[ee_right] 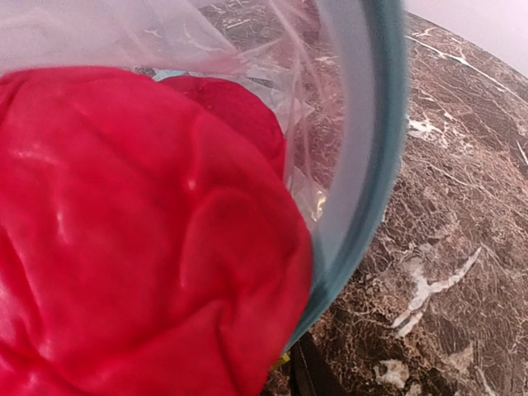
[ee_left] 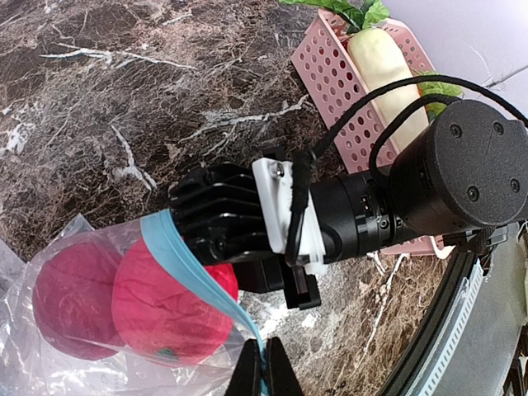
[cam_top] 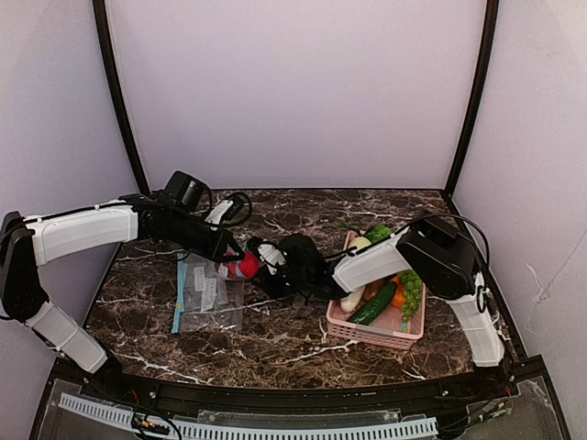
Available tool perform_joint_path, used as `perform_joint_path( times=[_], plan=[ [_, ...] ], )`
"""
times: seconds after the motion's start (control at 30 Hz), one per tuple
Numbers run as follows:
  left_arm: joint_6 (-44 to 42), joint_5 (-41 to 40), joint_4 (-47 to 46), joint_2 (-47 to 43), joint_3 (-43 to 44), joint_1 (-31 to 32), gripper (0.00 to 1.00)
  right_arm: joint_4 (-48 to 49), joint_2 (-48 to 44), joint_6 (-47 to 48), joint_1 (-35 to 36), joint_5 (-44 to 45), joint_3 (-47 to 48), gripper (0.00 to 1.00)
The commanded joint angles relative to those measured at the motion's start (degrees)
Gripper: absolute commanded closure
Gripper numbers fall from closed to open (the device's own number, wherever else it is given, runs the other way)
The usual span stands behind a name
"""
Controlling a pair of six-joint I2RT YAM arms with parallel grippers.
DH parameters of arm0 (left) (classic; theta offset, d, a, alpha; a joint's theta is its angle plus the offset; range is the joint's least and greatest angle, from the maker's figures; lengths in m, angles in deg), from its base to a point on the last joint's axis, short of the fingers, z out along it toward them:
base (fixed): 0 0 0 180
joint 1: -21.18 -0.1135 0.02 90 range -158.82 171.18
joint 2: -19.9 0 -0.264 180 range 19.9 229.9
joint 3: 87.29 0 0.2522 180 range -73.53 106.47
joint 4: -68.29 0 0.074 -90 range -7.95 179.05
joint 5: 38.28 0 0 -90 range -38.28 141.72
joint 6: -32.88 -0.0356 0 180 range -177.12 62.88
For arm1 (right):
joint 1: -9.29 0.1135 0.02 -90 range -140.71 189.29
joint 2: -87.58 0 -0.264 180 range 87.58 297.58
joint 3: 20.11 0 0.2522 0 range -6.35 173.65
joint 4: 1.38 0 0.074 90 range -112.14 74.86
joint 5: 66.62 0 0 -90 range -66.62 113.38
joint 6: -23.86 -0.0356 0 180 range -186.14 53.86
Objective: Place the food in the zip-top bag and seal the zipper
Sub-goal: Adjust the zipper food storage bag at the center of the board.
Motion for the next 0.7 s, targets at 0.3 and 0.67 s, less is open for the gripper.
perform_joint_path(
  times=[0.3,0.67],
  plan=[
    [0.16,1.31,1.03,-1.29,1.66,-0.87,0.99,3.56,1.9,2.53,-0.23,-0.54,2.06,0.97],
    [-0.08,-2.56,1.23,-3.53,1.49,-2.31,0.99,-3.88,-9.46,2.95,-0.27,-1.24,-4.25,1.0]
  ],
)
